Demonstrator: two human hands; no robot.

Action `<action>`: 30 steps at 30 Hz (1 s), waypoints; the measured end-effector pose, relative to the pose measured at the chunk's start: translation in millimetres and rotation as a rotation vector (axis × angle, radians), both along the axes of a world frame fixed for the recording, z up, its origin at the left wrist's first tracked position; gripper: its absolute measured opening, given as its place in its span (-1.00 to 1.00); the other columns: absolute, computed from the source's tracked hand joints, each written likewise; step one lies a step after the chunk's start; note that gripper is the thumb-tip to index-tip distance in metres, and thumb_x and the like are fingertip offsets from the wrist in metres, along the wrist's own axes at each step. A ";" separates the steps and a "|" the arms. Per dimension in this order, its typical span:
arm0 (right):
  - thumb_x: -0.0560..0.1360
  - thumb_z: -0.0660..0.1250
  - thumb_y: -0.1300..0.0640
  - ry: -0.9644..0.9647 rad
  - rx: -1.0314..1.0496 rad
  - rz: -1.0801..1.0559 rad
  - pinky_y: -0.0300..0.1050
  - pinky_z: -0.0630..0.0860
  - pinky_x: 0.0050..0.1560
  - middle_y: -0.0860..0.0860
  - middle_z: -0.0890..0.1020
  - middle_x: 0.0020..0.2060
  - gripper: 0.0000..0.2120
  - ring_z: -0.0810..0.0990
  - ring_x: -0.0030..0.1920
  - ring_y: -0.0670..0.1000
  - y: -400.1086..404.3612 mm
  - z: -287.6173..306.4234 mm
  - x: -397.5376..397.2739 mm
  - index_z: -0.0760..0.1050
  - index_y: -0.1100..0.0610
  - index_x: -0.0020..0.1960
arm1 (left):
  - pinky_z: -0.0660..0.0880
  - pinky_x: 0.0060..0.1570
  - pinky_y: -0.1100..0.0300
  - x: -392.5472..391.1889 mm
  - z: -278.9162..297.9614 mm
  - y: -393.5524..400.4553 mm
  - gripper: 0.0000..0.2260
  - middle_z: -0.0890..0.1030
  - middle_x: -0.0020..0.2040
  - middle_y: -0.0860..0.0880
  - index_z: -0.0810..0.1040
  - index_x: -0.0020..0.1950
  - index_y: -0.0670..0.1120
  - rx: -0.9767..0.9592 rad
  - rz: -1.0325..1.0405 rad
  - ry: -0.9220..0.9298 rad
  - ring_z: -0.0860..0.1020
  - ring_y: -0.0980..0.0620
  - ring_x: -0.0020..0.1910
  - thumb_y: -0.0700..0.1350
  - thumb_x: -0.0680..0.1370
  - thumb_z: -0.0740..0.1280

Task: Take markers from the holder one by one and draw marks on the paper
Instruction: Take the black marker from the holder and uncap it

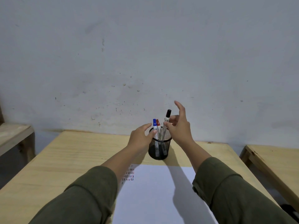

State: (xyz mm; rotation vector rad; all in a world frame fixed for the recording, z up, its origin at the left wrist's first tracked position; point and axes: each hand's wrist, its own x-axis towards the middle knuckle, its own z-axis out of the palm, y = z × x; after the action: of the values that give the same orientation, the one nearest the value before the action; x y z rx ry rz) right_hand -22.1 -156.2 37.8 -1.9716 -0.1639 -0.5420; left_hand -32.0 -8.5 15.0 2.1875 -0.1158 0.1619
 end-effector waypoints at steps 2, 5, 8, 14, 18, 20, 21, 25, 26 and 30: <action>0.44 0.37 0.28 -0.041 0.025 0.000 -0.48 0.44 -0.15 0.05 0.55 -0.15 -0.26 0.59 -0.19 -0.06 -0.4 12.8 -2.3 0.12 -0.17 0.45 | 0.28 0.31 0.17 -0.8 10.7 0.9 -0.62 0.49 0.36 -0.02 0.44 0.34 0.02 -0.045 0.028 -0.060 0.38 -0.02 0.38 0.07 0.55 0.24; 0.44 0.38 0.27 -0.086 0.034 0.015 -0.54 0.44 -0.16 0.07 0.55 -0.11 -0.24 0.62 -0.23 -0.07 1.1 32.0 -10.3 0.10 -0.19 0.45 | 0.30 0.25 0.22 -7.8 36.4 1.0 -0.70 0.55 0.29 0.04 0.50 0.26 0.04 -0.165 0.039 -0.189 0.44 0.05 0.32 0.04 0.55 0.25; 0.42 0.39 0.26 -0.101 0.045 0.066 -0.49 0.48 -0.11 0.10 0.60 -0.11 -0.23 0.65 -0.18 -0.05 4.6 45.7 -23.7 0.10 -0.22 0.45 | 0.35 0.22 0.22 -18.3 66.1 -0.2 -0.73 0.58 0.23 0.10 0.53 0.23 0.05 -0.255 0.004 -0.282 0.47 0.13 0.25 0.02 0.55 0.26; 0.41 0.39 0.28 -0.064 0.011 0.173 -0.43 0.50 -0.06 0.03 0.66 -0.15 -0.23 0.66 -0.15 -0.05 17.9 52.3 -58.2 0.13 -0.22 0.44 | 0.34 0.11 0.31 -42.7 94.0 2.3 -0.76 0.64 0.08 0.08 0.57 0.17 0.06 -0.263 -0.064 -0.310 0.52 0.19 0.10 -0.05 0.51 0.33; 0.40 0.41 0.20 -0.024 0.001 0.214 -0.29 0.52 -0.03 0.03 0.67 -0.17 -0.30 0.63 -0.17 -0.04 24.0 50.9 -75.6 0.20 -0.21 0.40 | 0.38 -0.11 0.50 -59.4 92.3 10.1 -0.85 0.65 -0.09 0.05 0.63 0.03 0.00 -0.308 -0.044 -0.278 0.56 0.15 -0.10 -0.13 0.49 0.34; 0.41 0.42 0.13 0.006 -0.016 0.222 -0.24 0.51 -0.01 0.02 0.70 -0.19 -0.36 0.64 -0.15 -0.03 24.6 48.5 -80.6 0.25 -0.18 0.38 | 0.37 -0.20 0.53 -64.3 89.3 16.0 -0.87 0.62 -0.15 0.05 0.63 0.00 0.01 -0.390 0.036 -0.258 0.53 0.15 -0.16 -0.12 0.49 0.35; 0.40 0.43 0.11 0.028 -0.021 0.226 -0.19 0.51 0.00 0.02 0.71 -0.20 -0.40 0.64 -0.15 -0.02 24.2 47.4 -82.5 0.28 -0.16 0.36 | 0.38 -0.21 0.49 -65.5 87.3 19.6 -0.88 0.61 -0.16 0.04 0.63 0.00 0.01 -0.435 0.080 -0.249 0.52 0.15 -0.16 -0.11 0.49 0.35; 0.37 0.48 0.12 0.075 0.044 0.231 0.00 0.57 0.02 0.06 0.73 -0.20 -0.56 0.66 -0.23 0.00 20.1 46.1 -89.5 0.46 -0.02 0.21 | 0.51 0.00 0.20 -68.4 77.6 34.7 -0.92 0.64 -0.15 -0.01 0.60 -0.08 0.05 -0.650 0.206 -0.198 0.56 0.06 -0.16 -0.12 0.48 0.36; 0.37 0.48 0.12 0.083 0.071 0.231 -0.02 0.56 0.00 0.06 0.72 -0.19 -0.58 0.66 -0.26 0.00 19.2 46.5 -91.1 0.47 0.01 0.19 | 0.52 0.05 0.16 -69.4 75.1 37.7 -0.93 0.63 -0.17 0.00 0.59 -0.09 0.04 -0.700 0.225 -0.181 0.57 0.06 -0.18 -0.13 0.48 0.36; 0.35 0.50 0.18 0.076 0.245 0.218 -0.02 0.60 0.03 0.09 0.71 -0.15 -0.56 0.68 -0.27 0.01 20.4 49.8 -95.2 0.47 0.04 0.18 | 0.53 0.08 0.17 -73.0 62.1 42.6 -0.93 0.62 -0.16 -0.05 0.57 -0.06 -0.05 -0.799 0.221 -0.131 0.58 0.10 -0.22 -0.20 0.50 0.34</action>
State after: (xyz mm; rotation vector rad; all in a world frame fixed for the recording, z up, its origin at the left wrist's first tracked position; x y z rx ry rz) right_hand -117.3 -135.7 87.7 -1.7073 -0.2493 -0.3286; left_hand -105.0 34.1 77.1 1.3859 0.1063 0.4006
